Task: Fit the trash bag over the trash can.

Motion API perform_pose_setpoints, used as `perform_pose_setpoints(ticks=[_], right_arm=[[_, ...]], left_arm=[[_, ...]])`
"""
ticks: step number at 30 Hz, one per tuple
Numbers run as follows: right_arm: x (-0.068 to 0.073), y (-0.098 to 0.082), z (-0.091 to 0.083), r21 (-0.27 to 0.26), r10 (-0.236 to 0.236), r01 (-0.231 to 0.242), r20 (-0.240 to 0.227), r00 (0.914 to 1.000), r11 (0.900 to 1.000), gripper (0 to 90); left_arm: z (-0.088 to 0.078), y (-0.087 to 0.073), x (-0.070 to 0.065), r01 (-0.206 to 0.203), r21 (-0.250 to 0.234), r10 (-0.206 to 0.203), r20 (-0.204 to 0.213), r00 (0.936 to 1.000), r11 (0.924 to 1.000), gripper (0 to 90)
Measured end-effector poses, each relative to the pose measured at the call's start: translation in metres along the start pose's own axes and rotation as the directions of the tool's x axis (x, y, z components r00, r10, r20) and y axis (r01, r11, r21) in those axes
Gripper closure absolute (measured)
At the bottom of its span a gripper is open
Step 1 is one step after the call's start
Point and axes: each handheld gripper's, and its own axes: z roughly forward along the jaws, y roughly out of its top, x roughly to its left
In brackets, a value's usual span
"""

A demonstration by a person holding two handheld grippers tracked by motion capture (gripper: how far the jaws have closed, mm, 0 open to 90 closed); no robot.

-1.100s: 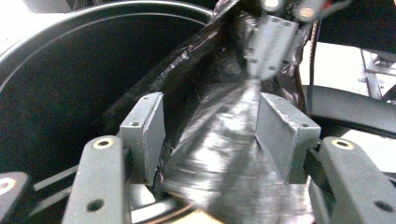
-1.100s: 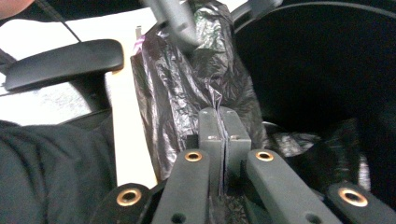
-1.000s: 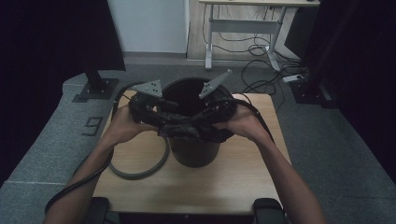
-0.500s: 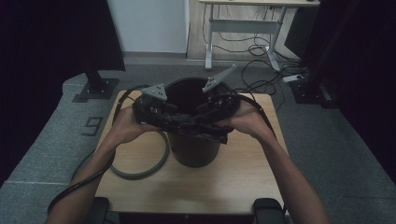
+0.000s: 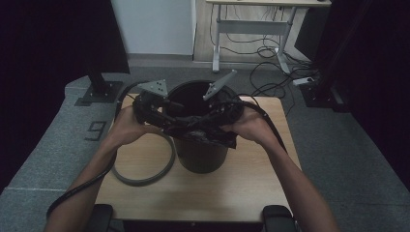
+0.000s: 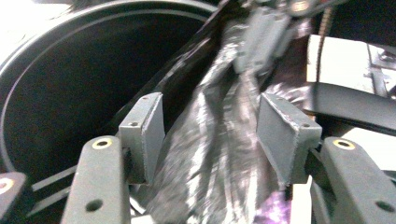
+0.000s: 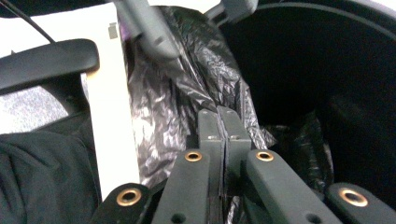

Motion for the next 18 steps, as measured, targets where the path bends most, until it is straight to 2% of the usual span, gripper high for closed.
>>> perform_pose_setpoints(ticks=[2, 3, 4, 7, 9, 11, 14, 16, 18], right_arm=[[-0.002, 0.003, -0.003, -0.01, -0.002, 0.002, 0.003, 1.0, 1.0, 88.4], [-0.003, 0.004, -0.004, -0.018, 0.004, -0.004, 0.003, 1.0, 1.0, 88.4], [-0.004, 0.006, -0.005, -0.021, 0.011, -0.011, 0.007, 0.9999, 1.0, 88.4], [-0.006, 0.009, -0.005, -0.031, 0.02, -0.02, -0.002, 0.9998, 0.999, 88.3], [-0.008, 0.009, -0.005, -0.036, 0.023, -0.024, -0.014, 0.9996, 0.999, 88.3], [-0.011, 0.008, -0.006, -0.036, 0.028, -0.028, -0.007, 0.9996, 0.999, 88.3], [-0.016, 0.005, -0.008, -0.032, 0.044, -0.043, 0.011, 0.999, 0.999, 88.4], [-0.019, 0.003, -0.008, -0.028, 0.054, -0.053, 0.02, 0.9984, 0.998, 88.4], [-0.021, 0.002, -0.007, -0.022, 0.058, -0.058, 0.028, 0.9979, 0.998, 87.1]], left_arm=[[0.003, 0.006, -0.004, -0.02, 0.006, 0.02, 0.017, 0.9997, 0.9998, 41.0], [0.005, 0.009, -0.006, -0.028, 0.004, 0.028, 0.04, 0.9988, 0.9996, 41.0], [0.006, 0.01, -0.007, -0.036, 0.007, 0.036, 0.041, 0.9985, 0.9993, 41.2], [0.011, 0.016, -0.008, -0.047, 0.038, 0.047, 0.003, 0.9989, 0.9982, 45.8], [0.012, 0.017, -0.005, -0.037, 0.072, 0.04, -0.042, 0.9983, 0.9967, 52.0], [0.01, 0.016, -0.001, -0.021, 0.093, 0.027, -0.058, 0.998, 0.9954, 58.8], [0.005, 0.011, 0.005, 0.011, 0.097, -0.003, -0.081, 0.9967, 0.9952, 67.7], [0.003, 0.007, 0.008, 0.034, 0.082, -0.028, -0.073, 0.997, 0.9961, 74.8], [0.001, 0.005, 0.01, 0.04, 0.082, -0.033, -0.089, 0.9955, 0.9959, 82.2]])
